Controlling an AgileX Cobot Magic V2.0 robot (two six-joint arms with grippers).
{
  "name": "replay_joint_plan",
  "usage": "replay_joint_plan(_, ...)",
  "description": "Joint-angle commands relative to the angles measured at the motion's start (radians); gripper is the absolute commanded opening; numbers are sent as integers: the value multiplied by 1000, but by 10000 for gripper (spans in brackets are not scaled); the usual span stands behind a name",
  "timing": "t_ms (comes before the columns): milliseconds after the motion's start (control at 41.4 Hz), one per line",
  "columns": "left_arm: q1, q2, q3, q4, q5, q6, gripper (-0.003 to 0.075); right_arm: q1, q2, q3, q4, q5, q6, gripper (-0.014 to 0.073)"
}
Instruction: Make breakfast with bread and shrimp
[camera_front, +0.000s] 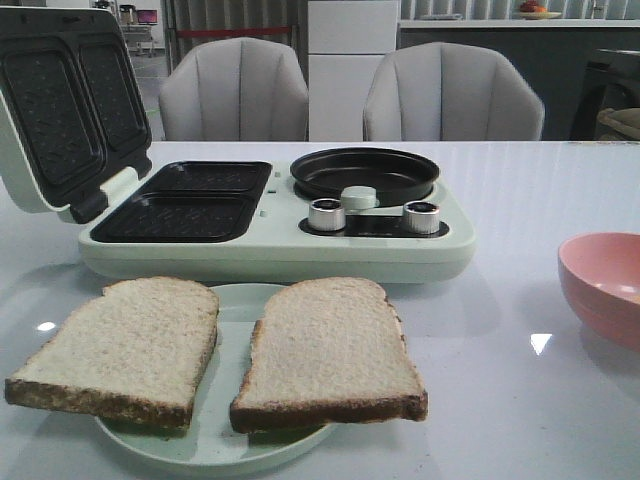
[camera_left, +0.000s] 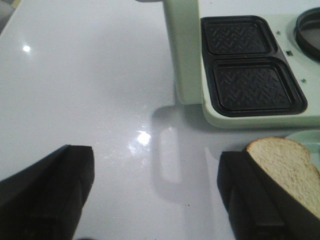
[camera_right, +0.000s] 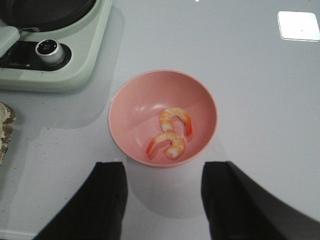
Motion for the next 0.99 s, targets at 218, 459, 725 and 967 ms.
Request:
replay_joint_plan(218, -325, 138, -18, 66, -73, 188, 528, 0, 7, -30, -1, -77, -6, 465)
replay_joint_plan(459, -652, 297, 54, 331, -70, 125, 527, 0, 7, -30, -1, -76, -6, 465)
replay_joint_plan(725, -854, 497, 72, 841, 35, -336, 527, 0, 7, -30, -1, -76, -6, 465)
replay_joint_plan(967, -872, 666, 72, 1010, 49, -489, 527, 0, 7, -30, -1, -76, -6, 465)
